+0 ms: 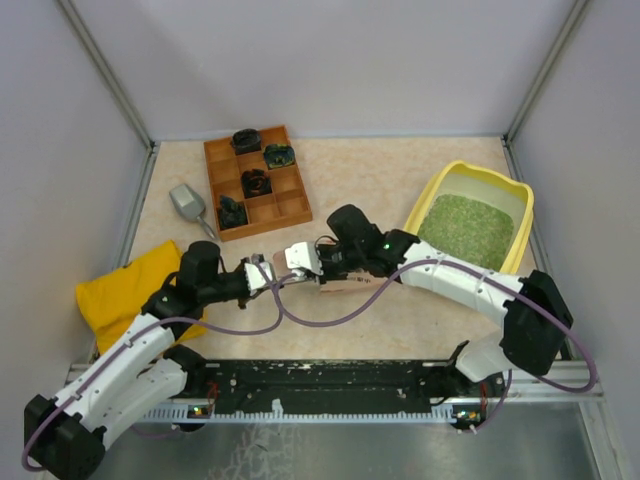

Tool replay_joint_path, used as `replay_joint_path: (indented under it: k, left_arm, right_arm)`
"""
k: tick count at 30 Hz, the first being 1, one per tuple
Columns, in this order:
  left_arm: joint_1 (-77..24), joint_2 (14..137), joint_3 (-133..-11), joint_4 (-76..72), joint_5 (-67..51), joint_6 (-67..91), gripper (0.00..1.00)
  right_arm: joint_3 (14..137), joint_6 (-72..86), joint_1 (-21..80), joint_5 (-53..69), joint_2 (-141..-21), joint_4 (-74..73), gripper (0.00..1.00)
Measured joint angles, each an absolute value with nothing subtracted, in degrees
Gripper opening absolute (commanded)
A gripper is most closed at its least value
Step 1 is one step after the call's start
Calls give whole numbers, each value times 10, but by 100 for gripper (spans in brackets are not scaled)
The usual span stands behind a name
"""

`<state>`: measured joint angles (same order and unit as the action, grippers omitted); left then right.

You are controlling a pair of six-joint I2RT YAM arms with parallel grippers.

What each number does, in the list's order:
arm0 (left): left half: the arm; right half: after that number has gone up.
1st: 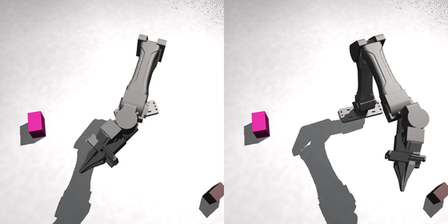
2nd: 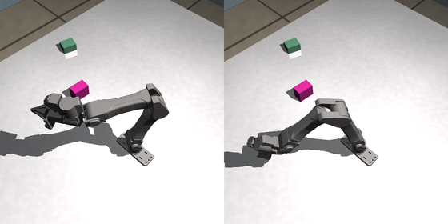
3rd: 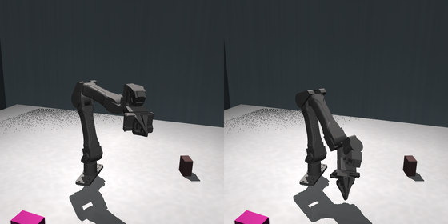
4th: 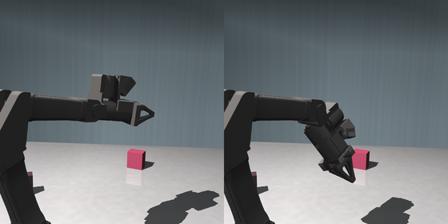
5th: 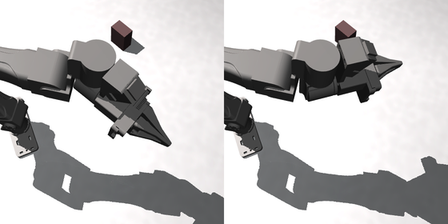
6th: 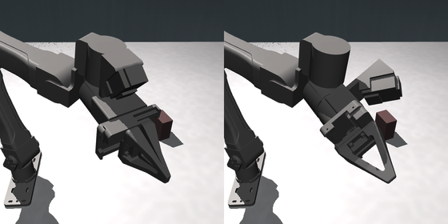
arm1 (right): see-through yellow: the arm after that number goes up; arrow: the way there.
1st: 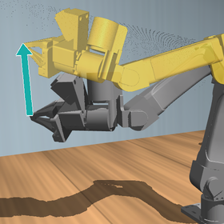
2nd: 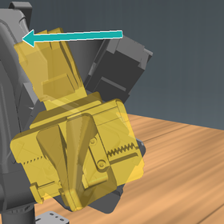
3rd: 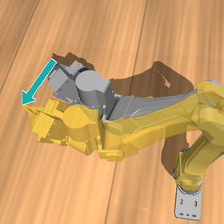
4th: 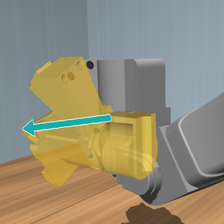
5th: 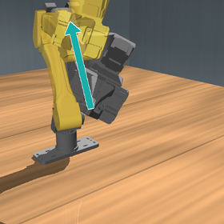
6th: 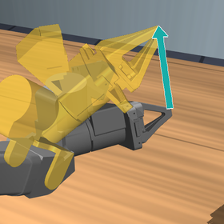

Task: Fill the litter box with clean litter
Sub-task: Clamp the cat litter bag at the center of the board.

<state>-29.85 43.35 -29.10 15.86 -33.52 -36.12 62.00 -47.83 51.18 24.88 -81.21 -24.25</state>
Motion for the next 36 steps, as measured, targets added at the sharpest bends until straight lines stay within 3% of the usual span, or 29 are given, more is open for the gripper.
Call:
replay_joint_path:
  k: [4, 8, 11, 19, 22, 23, 25, 36]
  left_arm:
    - [-298, 432, -291, 158, -333, -361, 0]
    - [-298, 433, -291, 154, -332, -360, 2]
    - [-298, 436, -291, 147, -329, -357, 16]
    - [-298, 429, -295, 119, -324, -334, 56]
    - [-298, 418, -302, 114, -312, -316, 97]
    - [-298, 414, -307, 114, -306, -306, 100]
    - [-298, 409, -319, 115, -291, -285, 100]
    - [-298, 455, -446, 132, -151, -79, 100]
  right_arm:
    - [621, -478, 516, 234, -816, -245, 4]
    - [621, -463, 521, 214, -816, -242, 34]
    - [619, -443, 523, 195, -816, -234, 47]
    - [559, -370, 522, 194, -766, -189, 59]
    - [532, -331, 522, 194, -726, -170, 66]
    - [521, -315, 522, 192, -710, -159, 73]
    - [501, -282, 522, 182, -681, -140, 78]
    - [477, 46, 522, -52, -528, -154, 80]
